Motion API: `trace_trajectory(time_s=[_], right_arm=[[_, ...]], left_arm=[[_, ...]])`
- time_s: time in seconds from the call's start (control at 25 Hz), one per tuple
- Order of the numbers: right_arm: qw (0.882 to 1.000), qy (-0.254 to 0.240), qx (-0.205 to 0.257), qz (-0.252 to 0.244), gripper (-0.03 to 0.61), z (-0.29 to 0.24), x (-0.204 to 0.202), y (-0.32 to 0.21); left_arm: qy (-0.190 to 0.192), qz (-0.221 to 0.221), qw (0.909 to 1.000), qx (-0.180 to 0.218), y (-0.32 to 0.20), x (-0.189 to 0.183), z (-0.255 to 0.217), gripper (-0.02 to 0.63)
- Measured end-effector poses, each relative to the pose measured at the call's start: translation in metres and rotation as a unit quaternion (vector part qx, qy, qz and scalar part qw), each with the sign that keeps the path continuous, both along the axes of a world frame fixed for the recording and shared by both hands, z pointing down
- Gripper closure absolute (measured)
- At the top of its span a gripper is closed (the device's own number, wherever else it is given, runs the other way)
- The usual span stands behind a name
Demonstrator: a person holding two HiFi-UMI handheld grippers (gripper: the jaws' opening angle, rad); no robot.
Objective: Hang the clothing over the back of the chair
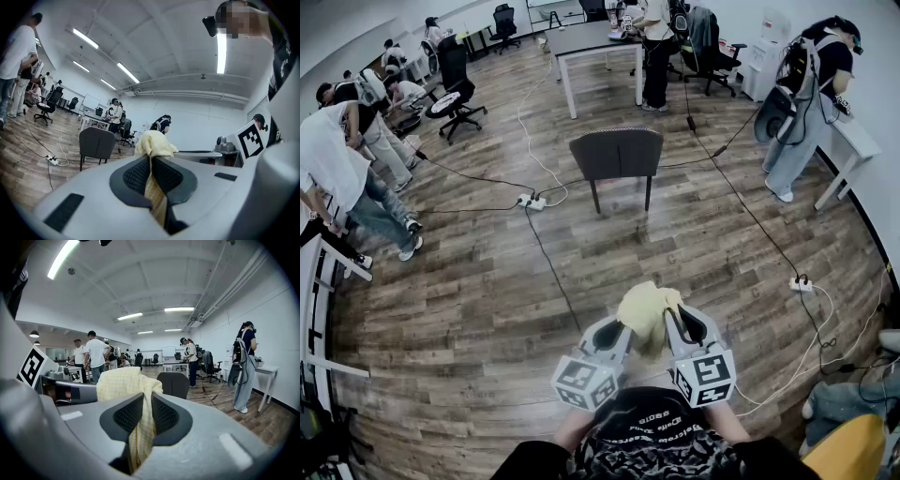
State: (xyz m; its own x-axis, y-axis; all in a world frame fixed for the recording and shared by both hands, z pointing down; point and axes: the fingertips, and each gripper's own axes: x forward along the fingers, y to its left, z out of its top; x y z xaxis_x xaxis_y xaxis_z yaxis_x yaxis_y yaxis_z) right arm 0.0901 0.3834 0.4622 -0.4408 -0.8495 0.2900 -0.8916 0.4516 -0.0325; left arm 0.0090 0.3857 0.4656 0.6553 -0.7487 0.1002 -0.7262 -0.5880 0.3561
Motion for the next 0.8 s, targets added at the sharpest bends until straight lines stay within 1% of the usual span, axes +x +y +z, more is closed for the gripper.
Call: trace_trajectory(time_s=[0.32,0.56,0.8], right_arm=[[1.000,0.006,0.004,0.006,0.523,0.000,-0.015,-0.011],[1.000,-0.006,0.002,0.009,0.522,-0.001,-0.031,-0.021],[1.000,-0.005,0.002,0.027,0.522,-0.001,-0.049,-0.032]], left_arm=[[-0.001,0.005,1.0000,0.002,-0.012,-0.014,0.001,0.592],[0.002,0.014,0.9999,0.004,-0.024,-0.029,0.000,0.592],[0.002,0.029,0.9995,0.008,-0.037,-0.048,-0.001,0.592]])
